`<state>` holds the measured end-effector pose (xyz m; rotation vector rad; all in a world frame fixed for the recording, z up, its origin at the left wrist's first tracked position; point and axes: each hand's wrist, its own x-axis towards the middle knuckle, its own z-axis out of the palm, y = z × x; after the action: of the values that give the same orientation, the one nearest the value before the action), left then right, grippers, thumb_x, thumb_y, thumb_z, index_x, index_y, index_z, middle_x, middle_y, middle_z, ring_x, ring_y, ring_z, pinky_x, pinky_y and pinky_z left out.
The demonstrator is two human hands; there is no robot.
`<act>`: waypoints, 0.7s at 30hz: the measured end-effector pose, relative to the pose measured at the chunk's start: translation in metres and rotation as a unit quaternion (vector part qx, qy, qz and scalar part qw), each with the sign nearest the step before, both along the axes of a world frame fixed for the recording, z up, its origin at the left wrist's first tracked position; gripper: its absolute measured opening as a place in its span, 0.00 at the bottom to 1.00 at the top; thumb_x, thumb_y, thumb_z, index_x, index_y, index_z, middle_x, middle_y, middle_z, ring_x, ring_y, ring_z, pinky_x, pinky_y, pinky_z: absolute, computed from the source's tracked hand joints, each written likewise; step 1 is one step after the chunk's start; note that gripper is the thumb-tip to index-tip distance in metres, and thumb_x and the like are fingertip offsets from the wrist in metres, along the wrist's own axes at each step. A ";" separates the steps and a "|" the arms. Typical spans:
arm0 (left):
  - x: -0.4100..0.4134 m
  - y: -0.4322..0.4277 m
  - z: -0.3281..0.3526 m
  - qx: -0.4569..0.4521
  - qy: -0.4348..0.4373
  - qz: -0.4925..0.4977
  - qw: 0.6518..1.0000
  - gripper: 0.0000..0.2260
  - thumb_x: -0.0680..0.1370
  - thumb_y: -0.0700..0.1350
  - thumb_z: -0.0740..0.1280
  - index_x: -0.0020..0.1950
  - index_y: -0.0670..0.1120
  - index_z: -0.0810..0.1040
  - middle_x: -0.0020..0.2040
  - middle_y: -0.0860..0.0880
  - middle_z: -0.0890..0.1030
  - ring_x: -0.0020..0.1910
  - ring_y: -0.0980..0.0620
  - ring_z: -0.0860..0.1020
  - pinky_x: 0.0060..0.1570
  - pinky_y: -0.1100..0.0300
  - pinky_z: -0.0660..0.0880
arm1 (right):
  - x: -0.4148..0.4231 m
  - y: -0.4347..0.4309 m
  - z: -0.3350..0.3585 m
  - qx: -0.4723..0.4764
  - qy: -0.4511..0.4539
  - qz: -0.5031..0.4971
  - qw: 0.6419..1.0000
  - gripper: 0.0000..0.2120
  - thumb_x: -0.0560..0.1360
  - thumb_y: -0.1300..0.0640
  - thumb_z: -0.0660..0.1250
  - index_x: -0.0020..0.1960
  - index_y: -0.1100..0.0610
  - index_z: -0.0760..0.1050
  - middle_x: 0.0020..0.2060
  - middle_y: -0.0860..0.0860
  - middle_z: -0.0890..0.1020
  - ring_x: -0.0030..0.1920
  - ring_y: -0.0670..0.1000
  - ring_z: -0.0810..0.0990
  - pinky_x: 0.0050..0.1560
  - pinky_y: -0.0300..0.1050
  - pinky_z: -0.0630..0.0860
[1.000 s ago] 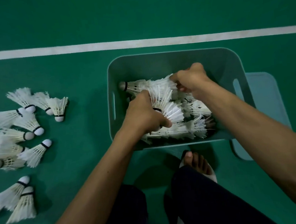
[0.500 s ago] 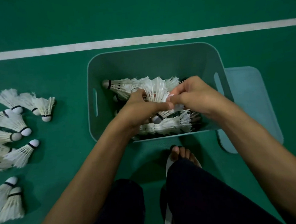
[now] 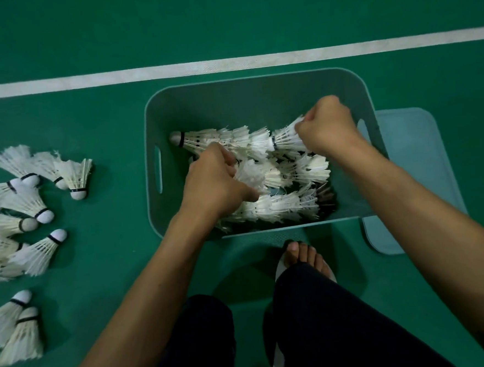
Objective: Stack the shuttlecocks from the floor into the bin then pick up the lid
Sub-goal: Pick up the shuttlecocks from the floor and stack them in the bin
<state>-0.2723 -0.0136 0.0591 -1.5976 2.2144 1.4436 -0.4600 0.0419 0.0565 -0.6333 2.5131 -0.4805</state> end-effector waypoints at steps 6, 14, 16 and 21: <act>-0.002 -0.003 -0.010 -0.017 -0.036 -0.049 0.998 0.23 0.61 0.45 0.86 0.49 0.50 0.78 0.44 0.53 0.80 0.46 0.49 0.81 0.50 0.48 0.82 | 0.022 -0.032 -0.024 -0.085 -0.227 -0.131 0.961 0.06 0.80 0.64 0.68 0.55 0.63 0.75 0.45 0.56 0.79 0.35 0.51 0.77 0.42 0.50 0.85; -0.017 0.004 -0.011 0.013 0.056 -0.038 0.998 0.23 0.64 0.45 0.85 0.53 0.47 0.79 0.44 0.52 0.77 0.41 0.53 0.77 0.35 0.61 0.72 | 0.017 -0.009 -0.002 -0.142 -0.079 -0.076 0.984 0.23 0.76 0.45 0.70 0.50 0.67 0.82 0.41 0.60 0.86 0.37 0.53 0.81 0.39 0.43 0.77; -0.019 0.007 -0.011 0.006 0.084 -0.016 0.996 0.23 0.64 0.45 0.85 0.53 0.48 0.78 0.43 0.53 0.77 0.39 0.54 0.76 0.34 0.61 0.70 | 0.021 0.010 0.015 -0.157 -0.089 -0.026 0.983 0.24 0.73 0.42 0.71 0.45 0.65 0.83 0.39 0.58 0.87 0.38 0.55 0.84 0.44 0.49 0.81; -0.022 0.012 -0.005 -0.014 0.130 -0.015 0.991 0.24 0.64 0.47 0.84 0.53 0.48 0.77 0.41 0.52 0.81 0.34 0.55 0.77 0.34 0.61 0.71 | 0.027 0.030 0.018 -0.061 -0.217 0.094 0.970 0.14 0.72 0.55 0.78 0.41 0.67 0.82 0.32 0.57 0.82 0.32 0.52 0.78 0.40 0.49 0.74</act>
<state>-0.2938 -0.0013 0.0542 -1.4484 2.3902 1.7084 -0.4330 0.0715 0.0746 -0.7160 2.0020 -0.6296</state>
